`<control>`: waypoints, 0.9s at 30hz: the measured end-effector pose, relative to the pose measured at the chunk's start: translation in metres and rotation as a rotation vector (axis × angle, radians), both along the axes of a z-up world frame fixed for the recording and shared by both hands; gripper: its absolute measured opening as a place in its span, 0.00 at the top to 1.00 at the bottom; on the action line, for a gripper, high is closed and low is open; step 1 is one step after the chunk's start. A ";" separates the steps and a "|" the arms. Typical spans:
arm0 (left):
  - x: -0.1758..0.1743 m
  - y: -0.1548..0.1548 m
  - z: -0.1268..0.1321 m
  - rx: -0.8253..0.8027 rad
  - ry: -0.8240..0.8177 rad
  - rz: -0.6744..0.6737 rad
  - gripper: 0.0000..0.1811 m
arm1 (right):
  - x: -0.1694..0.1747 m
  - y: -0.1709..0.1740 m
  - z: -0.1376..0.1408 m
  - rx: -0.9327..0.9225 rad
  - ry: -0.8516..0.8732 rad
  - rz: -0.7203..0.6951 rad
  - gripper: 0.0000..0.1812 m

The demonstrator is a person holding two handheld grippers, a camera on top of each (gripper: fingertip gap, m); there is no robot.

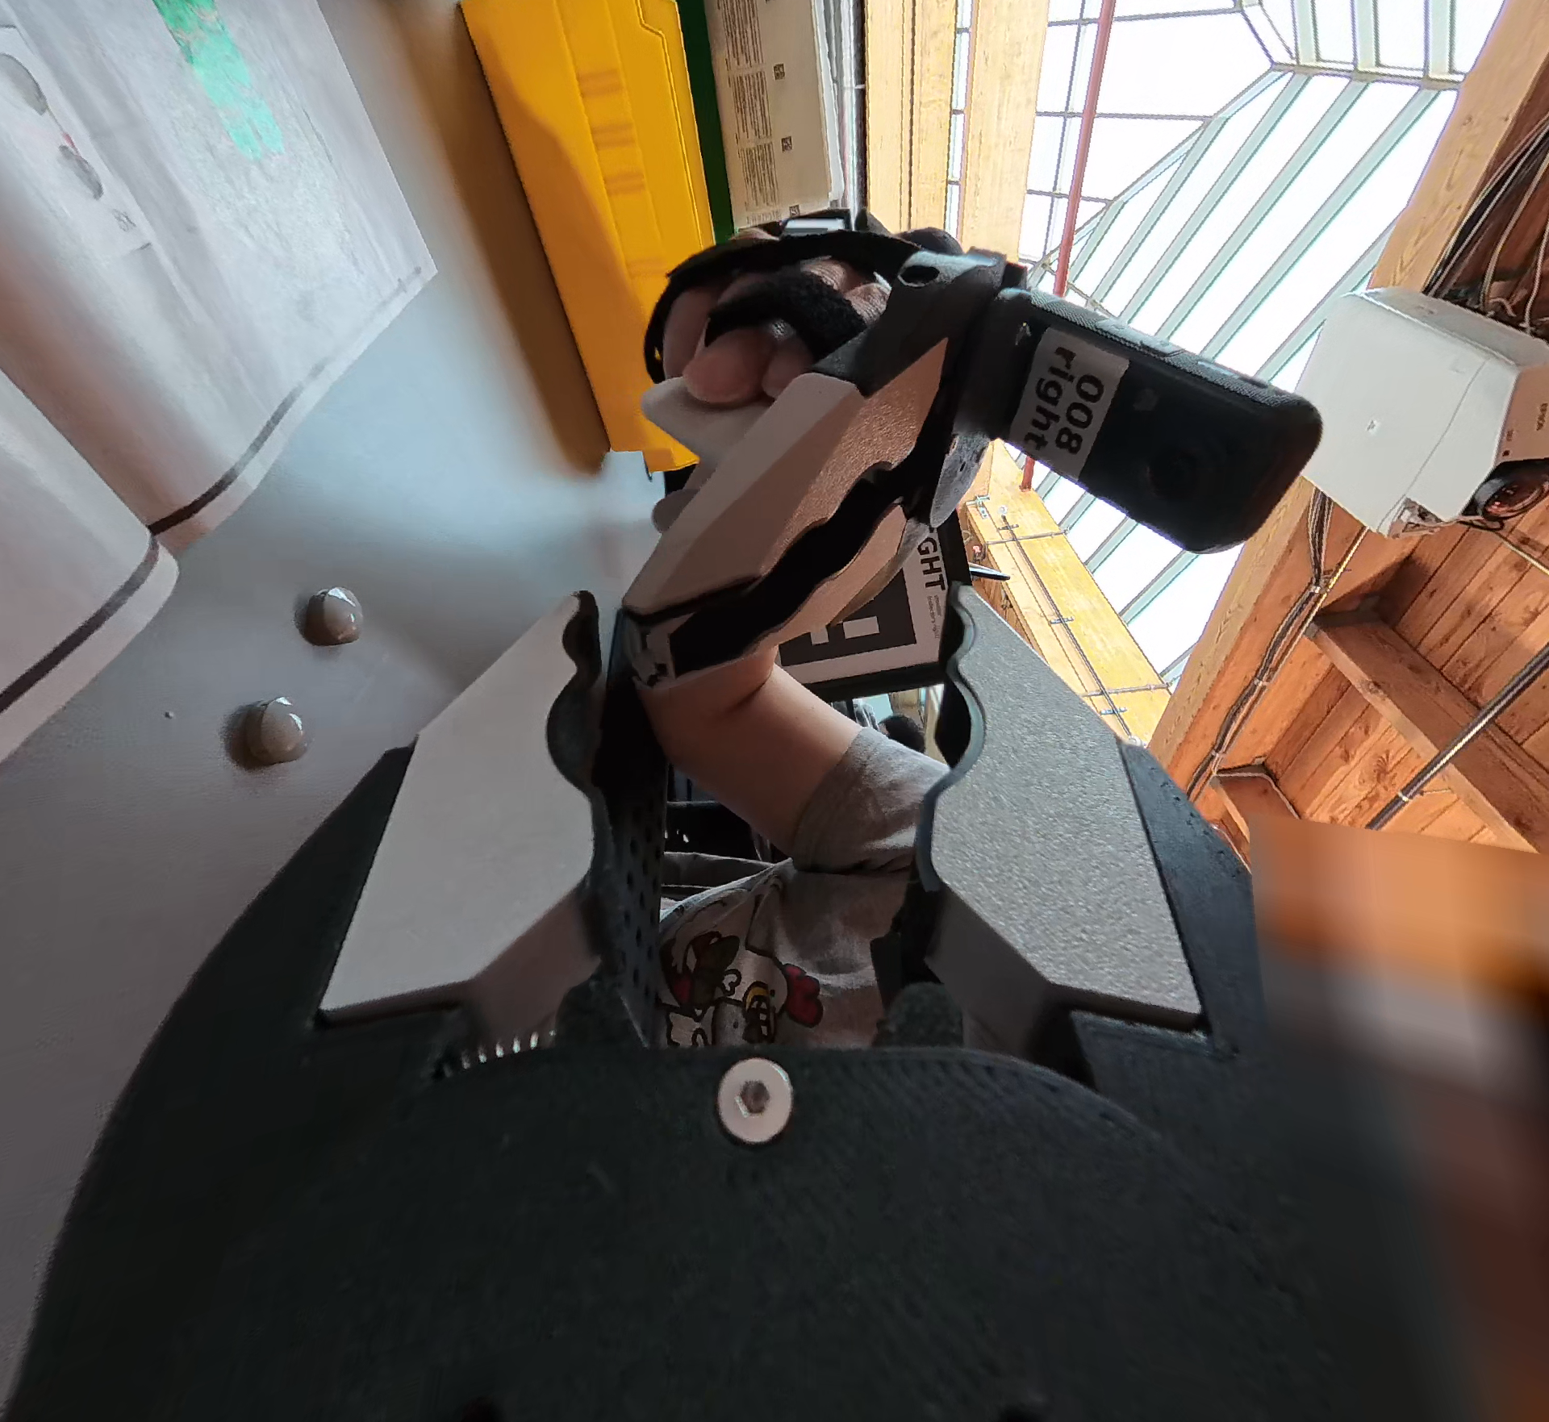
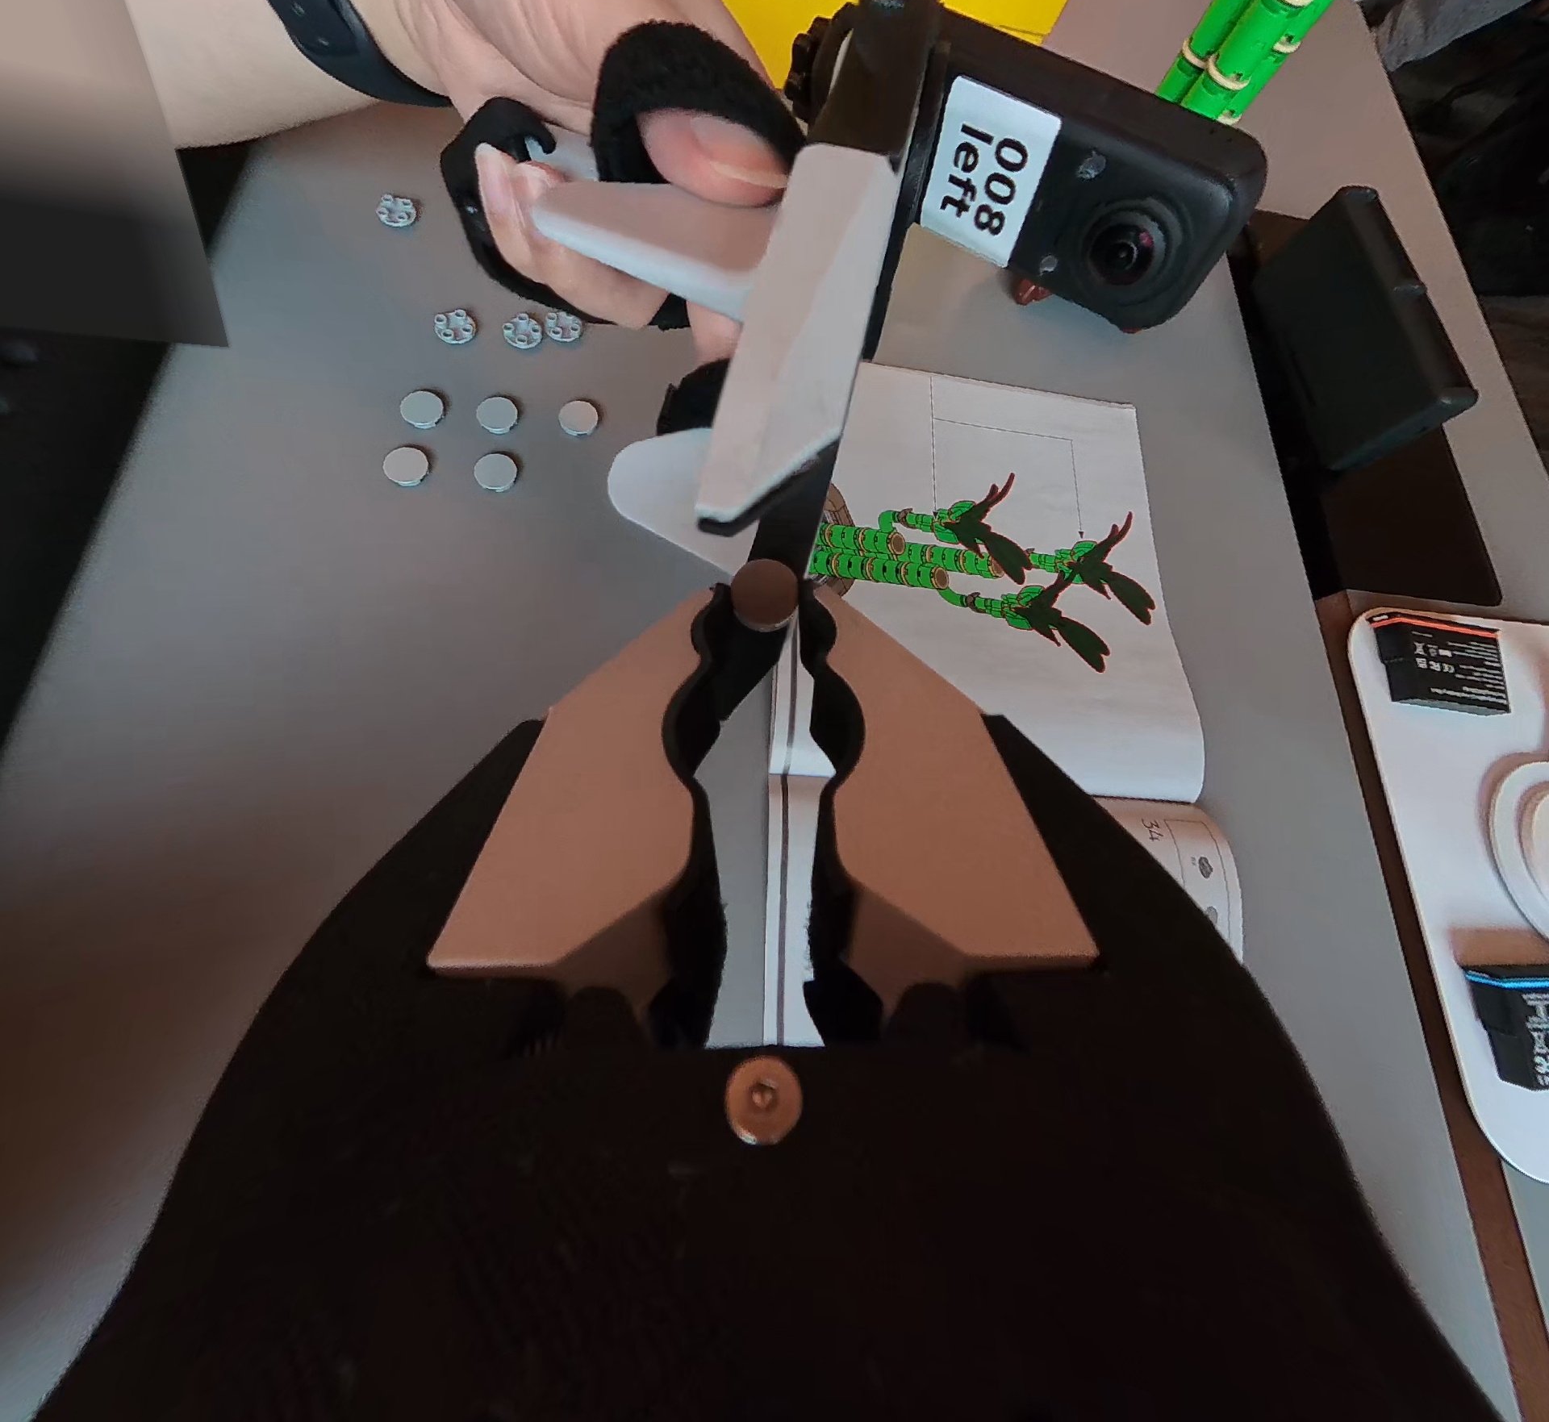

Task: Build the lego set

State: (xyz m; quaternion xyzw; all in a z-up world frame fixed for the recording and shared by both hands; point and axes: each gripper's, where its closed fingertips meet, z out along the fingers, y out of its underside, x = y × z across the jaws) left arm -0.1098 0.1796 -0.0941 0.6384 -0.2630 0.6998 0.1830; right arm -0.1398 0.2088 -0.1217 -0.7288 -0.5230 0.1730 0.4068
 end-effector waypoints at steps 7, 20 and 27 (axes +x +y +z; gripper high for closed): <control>-0.002 0.013 -0.011 0.084 0.027 0.036 0.72 | 0.012 -0.002 0.010 0.029 -0.039 -0.034 0.92; -0.001 0.020 -0.005 0.103 -0.036 0.073 0.91 | 0.014 0.000 0.015 0.060 -0.039 -0.042 0.92; 0.000 0.017 -0.008 0.133 -0.029 0.058 0.96 | 0.014 0.000 0.017 0.070 -0.039 -0.043 0.92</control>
